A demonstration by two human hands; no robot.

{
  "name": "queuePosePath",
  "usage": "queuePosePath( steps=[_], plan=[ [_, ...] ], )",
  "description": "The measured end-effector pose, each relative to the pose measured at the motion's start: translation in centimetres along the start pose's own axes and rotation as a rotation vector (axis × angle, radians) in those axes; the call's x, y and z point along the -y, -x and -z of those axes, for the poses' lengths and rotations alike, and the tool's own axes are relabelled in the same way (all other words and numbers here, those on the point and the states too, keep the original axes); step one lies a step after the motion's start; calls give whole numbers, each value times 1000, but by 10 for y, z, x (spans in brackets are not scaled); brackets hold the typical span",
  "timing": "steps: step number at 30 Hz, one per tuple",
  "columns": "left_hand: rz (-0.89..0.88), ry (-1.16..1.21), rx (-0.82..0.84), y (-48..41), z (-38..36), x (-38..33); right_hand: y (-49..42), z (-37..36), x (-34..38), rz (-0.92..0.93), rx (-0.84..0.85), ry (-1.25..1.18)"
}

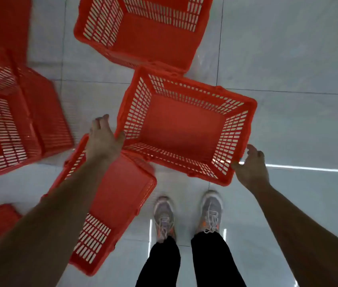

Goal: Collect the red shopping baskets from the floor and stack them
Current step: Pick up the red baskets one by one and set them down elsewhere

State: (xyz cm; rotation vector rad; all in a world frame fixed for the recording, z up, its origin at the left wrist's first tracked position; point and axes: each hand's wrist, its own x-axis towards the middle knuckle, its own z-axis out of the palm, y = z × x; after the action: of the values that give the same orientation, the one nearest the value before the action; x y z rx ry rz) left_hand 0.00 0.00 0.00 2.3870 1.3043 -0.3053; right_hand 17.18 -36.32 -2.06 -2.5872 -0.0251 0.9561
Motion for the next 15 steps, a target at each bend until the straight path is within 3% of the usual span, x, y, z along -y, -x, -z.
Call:
queuePosePath(
  steps=[3,8,15],
  plan=[
    [26,-8,-64,-38,-46,13,-29,-34,-14,3,-153,-96],
    [160,-9,44,-67,-97,26,-53,-67,-32,-12,-239,-287],
    [108,172,-139,-45,-45,6,-36,-14,0,0,-350,-274]
  ],
)
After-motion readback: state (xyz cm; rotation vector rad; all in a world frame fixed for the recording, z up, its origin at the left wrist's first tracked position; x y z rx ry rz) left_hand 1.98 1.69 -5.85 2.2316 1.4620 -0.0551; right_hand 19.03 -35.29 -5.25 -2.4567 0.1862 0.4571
